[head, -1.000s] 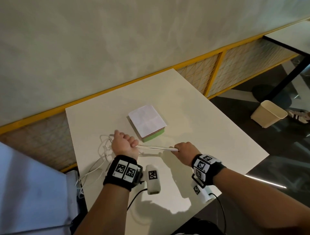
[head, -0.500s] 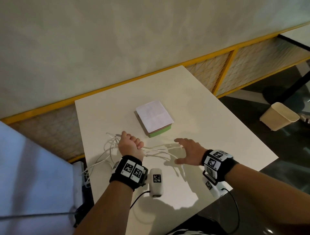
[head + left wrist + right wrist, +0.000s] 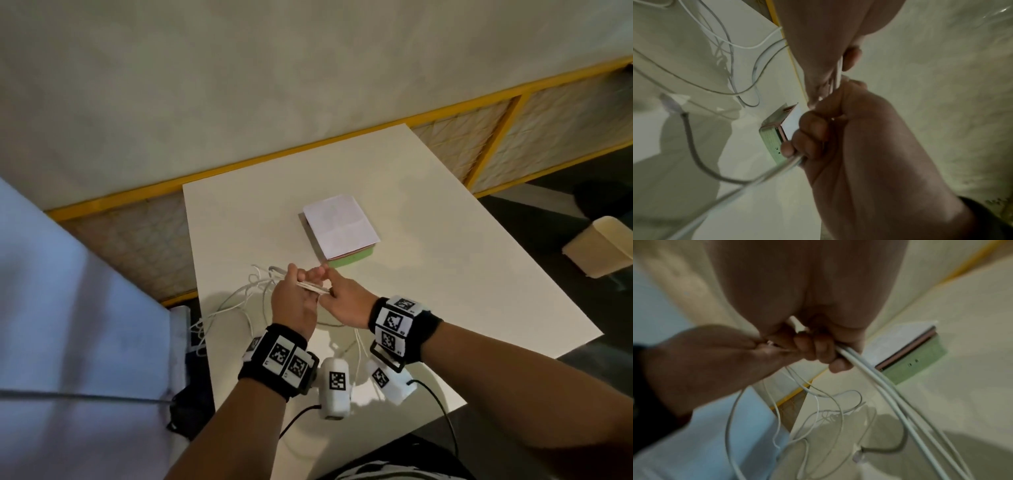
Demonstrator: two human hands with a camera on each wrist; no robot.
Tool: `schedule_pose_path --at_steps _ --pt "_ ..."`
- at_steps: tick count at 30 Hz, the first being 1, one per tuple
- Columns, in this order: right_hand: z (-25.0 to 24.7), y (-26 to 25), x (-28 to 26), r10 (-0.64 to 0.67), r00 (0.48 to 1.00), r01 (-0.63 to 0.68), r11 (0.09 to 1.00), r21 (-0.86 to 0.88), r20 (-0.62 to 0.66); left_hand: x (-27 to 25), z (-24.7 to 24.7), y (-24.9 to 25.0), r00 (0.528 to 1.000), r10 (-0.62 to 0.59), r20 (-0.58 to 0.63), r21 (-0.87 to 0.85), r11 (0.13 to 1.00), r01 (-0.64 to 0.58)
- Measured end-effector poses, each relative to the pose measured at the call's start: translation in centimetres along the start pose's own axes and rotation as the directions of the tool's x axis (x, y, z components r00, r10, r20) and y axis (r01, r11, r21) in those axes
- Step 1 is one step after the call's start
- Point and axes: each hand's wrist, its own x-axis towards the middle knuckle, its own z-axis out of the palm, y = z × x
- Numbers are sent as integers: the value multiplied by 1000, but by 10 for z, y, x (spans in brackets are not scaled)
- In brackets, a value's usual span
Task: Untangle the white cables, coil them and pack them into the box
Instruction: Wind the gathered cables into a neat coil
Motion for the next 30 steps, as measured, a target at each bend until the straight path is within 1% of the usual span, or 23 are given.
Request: schedule_pose_path --at_steps 2,4,6,9,10,12,14,15,17,22,23,25,27,30 --pt "3 3 -1 7 1000 -7 994 -110 -4 0 -6 -3 999 -39 28 3 999 39" --pt "4 4 -2 -11 1000 8 974 -228 -11 0 -12 -7 994 -88 72 -44 995 91" --pt "1 4 -4 -26 1000 23 940 -340 -5 0 -14 -7 987 -112 112 -167 977 130" --pt "-5 4 -9 -84 996 76 898 -433 1 5 -14 -2 980 -148 134 -319 930 184" --pt "-8 5 -11 -101 995 88 885 -457 -5 8 -15 3 981 -156 118 -359 914 188" --pt "-15 14 -17 -105 994 87 865 -494 -9 17 -24 16 985 -167 51 -471 865 171" --pt "-23 31 -26 -81 997 63 843 -535 -11 28 -39 33 986 -163 -20 -591 797 120" --pt "-26 39 -31 -64 998 46 827 -560 -14 33 -46 40 985 -156 -68 -607 790 84" --pt "-33 54 -41 -44 999 28 809 -587 -13 40 -56 46 978 -156 -140 -568 821 50" --pt "-50 86 -54 61 998 -68 811 -581 -33 47 -66 54 952 -184 -246 -472 880 49" --pt "-51 94 -56 86 996 -81 807 -585 -20 46 -65 54 949 -181 -259 -446 894 48" --pt "-52 106 -57 117 992 -118 815 -568 -38 44 -58 50 949 -167 -267 -422 906 41" --pt "-52 112 -55 135 988 -154 816 -557 -76 40 -50 43 948 -164 -273 -427 903 34" --pt "-53 120 -48 169 982 -189 819 -542 -88 38 -44 37 940 -172 -296 -423 906 33"
